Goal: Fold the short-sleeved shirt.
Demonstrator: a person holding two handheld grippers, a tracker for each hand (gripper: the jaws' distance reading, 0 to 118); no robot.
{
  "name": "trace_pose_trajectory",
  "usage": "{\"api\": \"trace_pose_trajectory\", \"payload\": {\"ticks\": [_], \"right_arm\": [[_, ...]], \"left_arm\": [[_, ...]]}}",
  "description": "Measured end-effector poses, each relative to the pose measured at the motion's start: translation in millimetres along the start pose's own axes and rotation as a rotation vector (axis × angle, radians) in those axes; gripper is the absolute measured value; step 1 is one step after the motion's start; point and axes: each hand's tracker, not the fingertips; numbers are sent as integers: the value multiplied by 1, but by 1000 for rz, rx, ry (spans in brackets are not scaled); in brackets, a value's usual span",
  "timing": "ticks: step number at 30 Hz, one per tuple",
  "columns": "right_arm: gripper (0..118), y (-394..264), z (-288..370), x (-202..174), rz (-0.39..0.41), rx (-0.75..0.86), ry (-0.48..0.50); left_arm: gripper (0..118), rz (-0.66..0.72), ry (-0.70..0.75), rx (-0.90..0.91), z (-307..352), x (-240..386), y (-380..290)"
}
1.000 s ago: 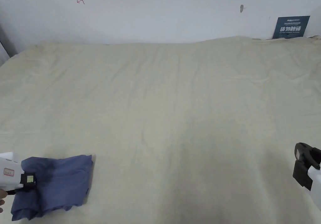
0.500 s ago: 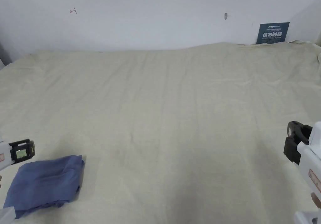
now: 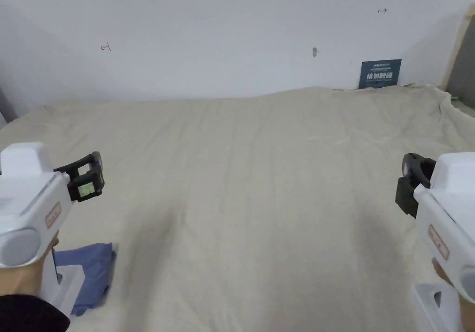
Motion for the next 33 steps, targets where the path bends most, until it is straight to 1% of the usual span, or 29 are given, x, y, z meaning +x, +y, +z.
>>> {"api": "trace_pose_trajectory", "payload": {"ticks": [1, 4, 5, 8, 10, 11, 15, 22, 27, 33], "right_arm": [[0, 0, 1, 1, 0, 5, -2], [0, 1, 5, 3, -8, 17, -4], [0, 1, 6, 3, -8, 21, -4], [0, 0, 8, 6, -5, 34, -13], [0, 0, 10, 8, -3, 43, -20], [0, 0, 11, 9, 0, 47, -23], [0, -2, 13, 13, -2, 63, -35], [0, 3, 19, 7, -13, 78, -47], [0, 6, 24, 1, -15, 83, -49], [0, 5, 24, 2, -10, 88, -48]], "left_arm": [[82, -14, -11, 24, 4, 8, 0], [59, -8, -40, 121, 15, 35, -2], [45, -10, -67, 144, 17, 43, -3], [14, 8, -112, 172, 14, 60, -13], [3, 31, -140, 195, 18, 74, -15], [0, 36, -144, 198, 18, 80, -17], [0, 29, -183, 229, 23, 102, -20], [0, 7, -188, 271, 32, 131, -23], [0, 22, -196, 281, 34, 141, -26], [0, 44, -208, 276, 34, 146, -28]]}}
